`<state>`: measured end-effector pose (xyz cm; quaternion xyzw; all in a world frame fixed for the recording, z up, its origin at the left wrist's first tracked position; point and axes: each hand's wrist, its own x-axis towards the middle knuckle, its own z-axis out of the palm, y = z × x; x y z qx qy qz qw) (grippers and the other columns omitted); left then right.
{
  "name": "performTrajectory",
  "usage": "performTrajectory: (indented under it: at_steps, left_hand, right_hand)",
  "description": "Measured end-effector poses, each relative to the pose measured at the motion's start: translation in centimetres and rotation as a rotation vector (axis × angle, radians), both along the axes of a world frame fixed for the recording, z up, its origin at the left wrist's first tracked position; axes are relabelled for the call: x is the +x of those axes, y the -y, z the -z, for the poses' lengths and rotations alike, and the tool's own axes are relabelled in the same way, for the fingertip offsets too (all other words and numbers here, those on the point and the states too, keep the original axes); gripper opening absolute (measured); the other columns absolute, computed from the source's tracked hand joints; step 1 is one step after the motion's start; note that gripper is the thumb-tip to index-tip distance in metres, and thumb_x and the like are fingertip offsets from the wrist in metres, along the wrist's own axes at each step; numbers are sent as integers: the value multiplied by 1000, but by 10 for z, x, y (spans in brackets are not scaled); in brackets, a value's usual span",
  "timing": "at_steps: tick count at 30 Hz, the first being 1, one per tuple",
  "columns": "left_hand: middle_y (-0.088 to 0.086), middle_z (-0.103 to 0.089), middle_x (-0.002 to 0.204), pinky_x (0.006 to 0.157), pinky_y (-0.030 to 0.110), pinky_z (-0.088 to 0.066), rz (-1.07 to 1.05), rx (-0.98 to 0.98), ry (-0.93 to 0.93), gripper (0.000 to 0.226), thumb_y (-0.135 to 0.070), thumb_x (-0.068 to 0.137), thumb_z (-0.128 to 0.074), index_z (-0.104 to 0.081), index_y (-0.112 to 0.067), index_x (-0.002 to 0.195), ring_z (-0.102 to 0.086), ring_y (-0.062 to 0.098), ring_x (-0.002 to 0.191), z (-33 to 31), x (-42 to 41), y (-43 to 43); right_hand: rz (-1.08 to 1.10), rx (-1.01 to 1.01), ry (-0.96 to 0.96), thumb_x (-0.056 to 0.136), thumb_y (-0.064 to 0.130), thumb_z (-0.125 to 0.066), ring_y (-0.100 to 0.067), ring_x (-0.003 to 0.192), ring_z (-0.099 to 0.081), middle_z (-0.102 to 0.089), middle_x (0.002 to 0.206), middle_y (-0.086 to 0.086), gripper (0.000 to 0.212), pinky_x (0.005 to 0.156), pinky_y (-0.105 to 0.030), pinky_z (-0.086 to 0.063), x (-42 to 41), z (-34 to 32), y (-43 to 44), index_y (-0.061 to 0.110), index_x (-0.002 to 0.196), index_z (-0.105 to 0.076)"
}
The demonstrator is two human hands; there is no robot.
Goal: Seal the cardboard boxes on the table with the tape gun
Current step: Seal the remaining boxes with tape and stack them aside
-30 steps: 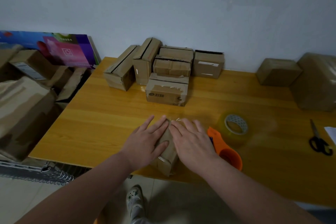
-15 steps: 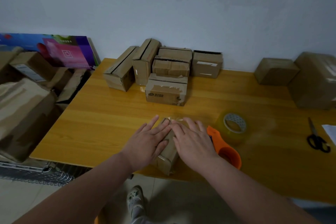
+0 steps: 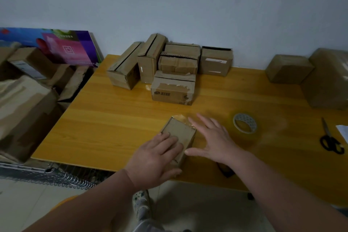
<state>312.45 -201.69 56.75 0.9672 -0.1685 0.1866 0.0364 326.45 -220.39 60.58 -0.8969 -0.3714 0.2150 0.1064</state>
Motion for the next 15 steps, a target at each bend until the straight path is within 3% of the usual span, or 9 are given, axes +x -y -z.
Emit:
performTrajectory:
  at_steps: [3,9,15]
  left_hand:
    - [9,-59,128,105,47,-41,-10,-26,-28,53,-52,92,-44,-59,-15,127,-50,27,123,5,-3,0]
    - [9,-59,123,110,45,-32,3,-129,-17,47,-44,88,-54,-64,-13,122,-47,23,122,11,0,2]
    - [9,-57,119,109,43,-33,31,-181,-8,44,-42,89,-56,-62,-13,121,-48,23,118,11,1,2]
  right_hand:
    - [-102,-38,65,69,79,-56,-17,147,11,19,158,16,101,117,-47,-2,6,-2,-3,52,147,2]
    - [-291,-135,318,73,81,-48,-23,147,13,25,158,5,103,117,-47,1,-1,-3,-4,44,148,13]
    - [-437,-113,362,76,77,-49,-23,147,15,27,157,6,97,117,-46,5,-4,-13,-6,46,149,6]
